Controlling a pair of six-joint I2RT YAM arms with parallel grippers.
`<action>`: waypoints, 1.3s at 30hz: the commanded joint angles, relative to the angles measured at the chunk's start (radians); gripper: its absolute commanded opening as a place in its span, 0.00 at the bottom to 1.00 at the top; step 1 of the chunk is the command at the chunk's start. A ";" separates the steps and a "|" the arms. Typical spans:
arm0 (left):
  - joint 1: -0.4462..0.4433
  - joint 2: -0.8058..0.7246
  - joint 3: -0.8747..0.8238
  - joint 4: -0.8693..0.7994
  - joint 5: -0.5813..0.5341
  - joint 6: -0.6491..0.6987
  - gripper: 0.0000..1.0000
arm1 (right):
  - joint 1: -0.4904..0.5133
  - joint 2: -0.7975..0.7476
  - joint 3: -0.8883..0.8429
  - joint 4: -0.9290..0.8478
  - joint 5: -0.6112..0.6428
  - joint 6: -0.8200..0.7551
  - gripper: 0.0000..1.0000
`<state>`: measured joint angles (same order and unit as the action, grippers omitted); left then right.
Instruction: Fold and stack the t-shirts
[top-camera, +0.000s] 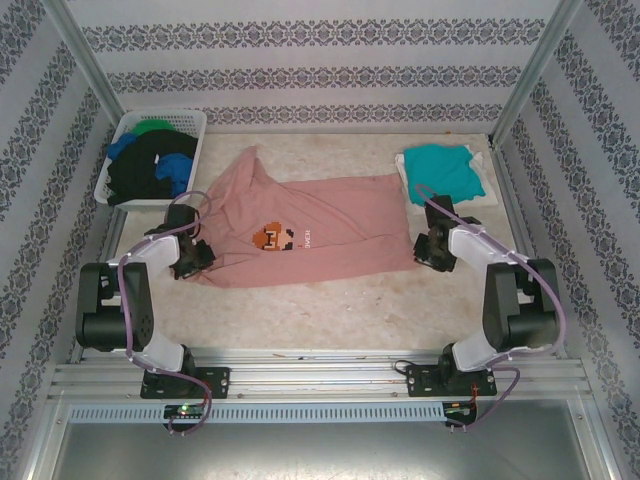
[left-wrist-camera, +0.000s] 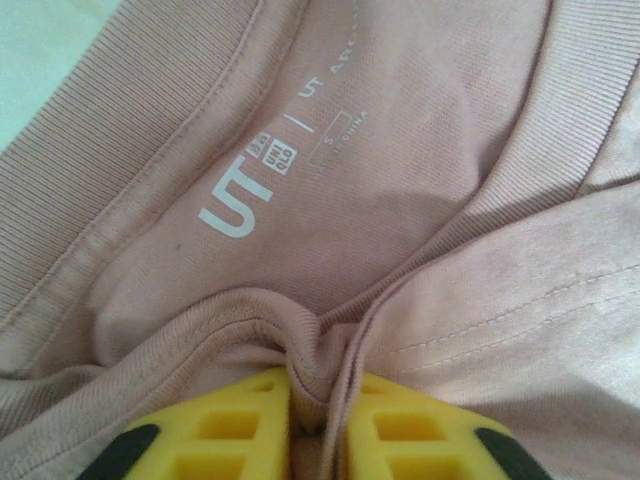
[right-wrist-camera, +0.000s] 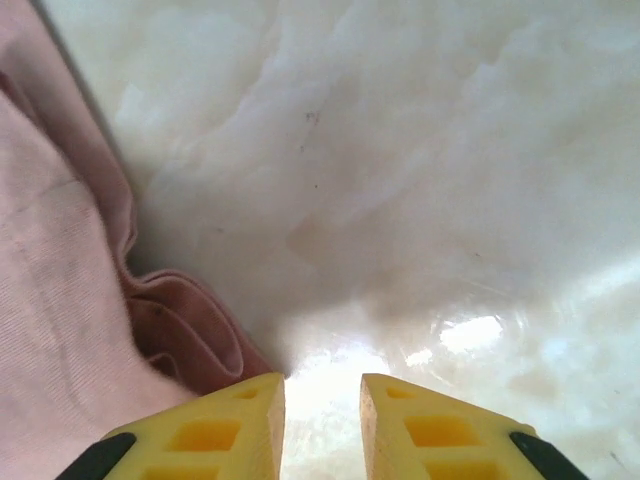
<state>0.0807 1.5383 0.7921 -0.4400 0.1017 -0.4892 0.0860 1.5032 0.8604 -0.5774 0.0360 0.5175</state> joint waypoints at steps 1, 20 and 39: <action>0.015 -0.026 0.023 -0.028 -0.006 0.023 0.30 | 0.061 -0.091 -0.003 -0.030 -0.017 -0.007 0.33; -0.124 0.129 0.234 -0.088 0.108 0.152 0.54 | 0.083 0.109 -0.006 0.088 -0.041 0.007 0.51; -0.175 0.338 0.425 -0.170 0.030 0.229 0.29 | 0.083 0.080 0.008 0.080 -0.051 -0.031 0.53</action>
<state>-0.0845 1.8774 1.2179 -0.5598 0.1505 -0.2737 0.1783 1.6051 0.8738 -0.4782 -0.0170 0.5098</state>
